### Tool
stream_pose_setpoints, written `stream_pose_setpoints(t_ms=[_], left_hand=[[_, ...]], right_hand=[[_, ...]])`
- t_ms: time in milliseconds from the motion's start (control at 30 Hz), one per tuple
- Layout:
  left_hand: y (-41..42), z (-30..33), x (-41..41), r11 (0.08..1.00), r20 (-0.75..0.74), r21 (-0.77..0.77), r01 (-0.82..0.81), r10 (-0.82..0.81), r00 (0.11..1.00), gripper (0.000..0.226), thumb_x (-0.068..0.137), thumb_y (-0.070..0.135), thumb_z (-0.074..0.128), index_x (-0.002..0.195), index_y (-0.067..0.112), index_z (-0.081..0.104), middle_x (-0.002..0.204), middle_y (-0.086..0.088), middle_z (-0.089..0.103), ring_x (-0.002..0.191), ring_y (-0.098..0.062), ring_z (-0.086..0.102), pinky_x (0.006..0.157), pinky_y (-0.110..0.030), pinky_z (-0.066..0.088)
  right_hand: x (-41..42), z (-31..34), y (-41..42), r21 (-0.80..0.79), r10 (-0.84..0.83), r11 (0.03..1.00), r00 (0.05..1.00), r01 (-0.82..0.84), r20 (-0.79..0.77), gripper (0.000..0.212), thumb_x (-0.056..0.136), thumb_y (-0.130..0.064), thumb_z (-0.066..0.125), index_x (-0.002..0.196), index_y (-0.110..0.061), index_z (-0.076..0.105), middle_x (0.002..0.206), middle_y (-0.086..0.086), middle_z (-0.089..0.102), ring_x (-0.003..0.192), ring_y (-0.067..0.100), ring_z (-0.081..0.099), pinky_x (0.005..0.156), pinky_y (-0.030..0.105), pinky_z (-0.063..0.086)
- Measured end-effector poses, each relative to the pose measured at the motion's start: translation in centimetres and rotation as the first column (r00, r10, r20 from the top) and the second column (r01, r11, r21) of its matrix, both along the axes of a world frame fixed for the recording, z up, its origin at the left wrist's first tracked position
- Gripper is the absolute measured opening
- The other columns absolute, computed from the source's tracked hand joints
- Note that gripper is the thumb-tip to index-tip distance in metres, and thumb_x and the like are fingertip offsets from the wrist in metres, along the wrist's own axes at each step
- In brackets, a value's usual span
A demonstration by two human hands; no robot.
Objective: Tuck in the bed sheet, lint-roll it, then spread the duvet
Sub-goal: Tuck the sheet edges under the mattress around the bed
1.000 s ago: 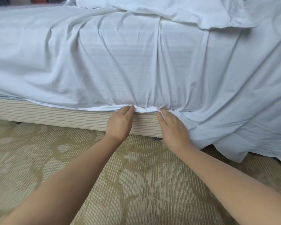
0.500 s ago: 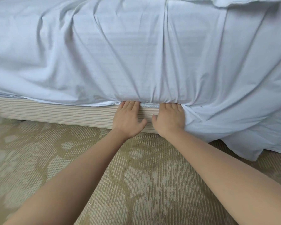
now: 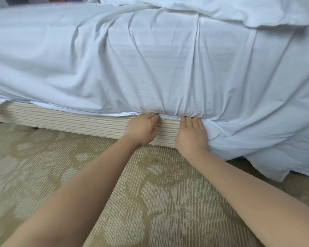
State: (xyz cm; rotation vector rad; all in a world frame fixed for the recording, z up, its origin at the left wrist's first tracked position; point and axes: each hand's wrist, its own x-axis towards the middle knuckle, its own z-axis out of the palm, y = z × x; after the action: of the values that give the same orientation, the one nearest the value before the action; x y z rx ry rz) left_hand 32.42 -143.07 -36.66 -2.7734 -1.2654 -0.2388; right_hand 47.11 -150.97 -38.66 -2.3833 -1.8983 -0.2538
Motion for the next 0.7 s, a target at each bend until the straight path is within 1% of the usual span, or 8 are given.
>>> stream_pose_setpoints(t_ms=[67,133,233,300,367,500,600,700], left_hand=[[-0.3,-0.3,-0.8,0.999,-0.011,0.023,-0.038,0.039,0.999,0.053,0.091,0.014,0.044,0.144,0.012,0.040,0.151,-0.003,0.037,0.139,-0.020,0.032,0.108,-0.032,0.029],[-0.3,-0.5,-1.6,0.995,-0.030,0.038,-0.096,0.097,0.995,0.055,0.092,0.013,0.041,0.146,0.008,0.035,0.154,-0.005,0.032,0.143,-0.018,0.025,0.112,-0.029,0.023],[-0.3,-0.8,-2.3,0.986,-0.023,0.065,-0.152,0.154,0.988,0.055,0.092,0.014,0.039,0.145,0.004,0.034,0.152,-0.008,0.035,0.142,-0.020,0.027,0.113,-0.029,0.020],[-0.6,-0.9,-2.5,0.975,-0.014,0.070,-0.212,0.213,0.977,0.055,0.093,0.017,0.037,0.146,0.003,0.033,0.153,-0.009,0.033,0.143,-0.021,0.026,0.115,-0.029,0.017],[-0.8,-0.9,-2.7,0.967,-0.068,0.039,-0.251,0.254,0.965,0.059,0.094,0.019,0.035,0.149,0.002,0.023,0.158,-0.010,0.022,0.146,-0.021,0.016,0.119,-0.030,0.010],[-0.5,-1.6,-3.5,0.967,-0.159,-0.013,-0.253,0.248,0.956,0.073,0.093,0.027,0.037,0.152,0.005,0.001,0.161,-0.008,-0.002,0.148,-0.019,-0.004,0.121,-0.035,-0.002],[-0.2,-2.5,-5.1,0.972,-0.231,0.062,-0.226,0.234,0.944,0.079,0.092,0.028,0.037,0.151,0.008,-0.012,0.160,-0.004,-0.015,0.147,-0.018,-0.015,0.119,-0.038,-0.008],[0.6,-2.9,-5.6,0.975,-0.241,0.082,-0.208,0.222,0.945,0.081,0.091,0.027,0.037,0.150,0.009,-0.015,0.160,-0.003,-0.017,0.147,-0.018,-0.016,0.120,-0.039,-0.009]], right_hand=[[-0.2,0.3,-0.1,0.004,0.050,0.999,0.999,-0.050,0.014,0.064,0.094,-0.017,0.037,0.150,0.002,0.012,0.154,0.018,0.024,0.143,0.030,0.021,0.119,0.038,0.007],[-0.7,0.4,-0.1,-0.019,0.166,0.986,0.986,-0.165,0.026,0.065,0.095,-0.015,0.036,0.151,0.001,0.007,0.159,0.016,0.011,0.147,0.026,0.011,0.119,0.035,0.000],[-2.0,0.6,0.7,-0.037,0.281,0.959,0.960,-0.281,-0.015,0.068,0.094,-0.015,0.038,0.152,-0.005,0.004,0.161,0.010,0.002,0.148,0.020,0.003,0.118,0.031,-0.005],[-2.7,1.0,1.4,-0.031,0.271,0.961,0.960,-0.273,-0.067,0.069,0.095,-0.019,0.040,0.152,-0.006,0.004,0.161,0.008,0.003,0.148,0.019,0.003,0.118,0.031,-0.004],[-3.1,1.2,2.0,-0.039,0.262,0.963,0.959,-0.268,-0.110,0.071,0.095,-0.023,0.042,0.153,-0.006,0.004,0.161,0.007,0.004,0.148,0.019,0.004,0.119,0.031,-0.002],[-3.8,1.6,2.9,-0.046,0.278,0.956,0.947,-0.288,-0.158,0.071,0.095,-0.021,0.042,0.153,-0.009,0.004,0.161,0.006,0.003,0.148,0.018,0.005,0.119,0.030,-0.001],[-4.0,1.6,3.3,-0.041,0.284,0.955,0.943,-0.295,-0.172,0.072,0.096,-0.023,0.043,0.153,-0.011,0.003,0.161,0.004,0.002,0.148,0.018,0.005,0.118,0.030,-0.002],[-4.1,1.5,3.7,-0.032,0.298,0.951,0.939,-0.308,-0.174,0.074,0.095,-0.025,0.045,0.153,-0.013,0.000,0.161,0.002,0.000,0.148,0.016,0.002,0.117,0.029,-0.004]])
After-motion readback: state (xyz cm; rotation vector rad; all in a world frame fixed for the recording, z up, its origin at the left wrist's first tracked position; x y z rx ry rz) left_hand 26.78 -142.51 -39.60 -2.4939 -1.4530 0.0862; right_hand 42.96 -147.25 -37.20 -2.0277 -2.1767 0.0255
